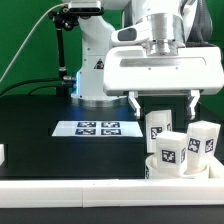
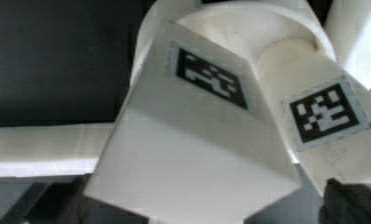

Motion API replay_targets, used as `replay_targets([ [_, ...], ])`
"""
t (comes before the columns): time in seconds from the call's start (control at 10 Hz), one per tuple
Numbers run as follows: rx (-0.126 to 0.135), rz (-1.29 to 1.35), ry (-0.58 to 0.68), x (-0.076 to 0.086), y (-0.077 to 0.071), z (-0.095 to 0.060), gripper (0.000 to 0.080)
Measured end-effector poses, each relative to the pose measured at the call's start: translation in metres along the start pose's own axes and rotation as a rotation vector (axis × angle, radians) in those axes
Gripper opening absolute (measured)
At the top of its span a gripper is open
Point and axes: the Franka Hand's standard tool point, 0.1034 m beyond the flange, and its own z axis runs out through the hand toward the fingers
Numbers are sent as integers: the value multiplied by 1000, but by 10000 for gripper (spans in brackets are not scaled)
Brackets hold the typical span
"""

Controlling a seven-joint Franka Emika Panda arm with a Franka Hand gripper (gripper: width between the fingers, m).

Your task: Assemble stool

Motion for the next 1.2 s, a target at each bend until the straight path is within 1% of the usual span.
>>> replay_targets([
  [0.4,-1,0,-2,0,1,0,649],
  [0.6,-4,69,-73,9,20,-11,649],
  [0.7,0,107,-131,14,30,-14,649],
  [0.8,3,132,-157,13,34,-12,649],
  [0.9,14,148,-227,11,33,-10,649],
  [1.0,34,176,-356,10,28,-11,649],
  [1.1,47,192,-426,15,23,-9,649],
  [1.2,49,194,-439,16,18,-6,649],
])
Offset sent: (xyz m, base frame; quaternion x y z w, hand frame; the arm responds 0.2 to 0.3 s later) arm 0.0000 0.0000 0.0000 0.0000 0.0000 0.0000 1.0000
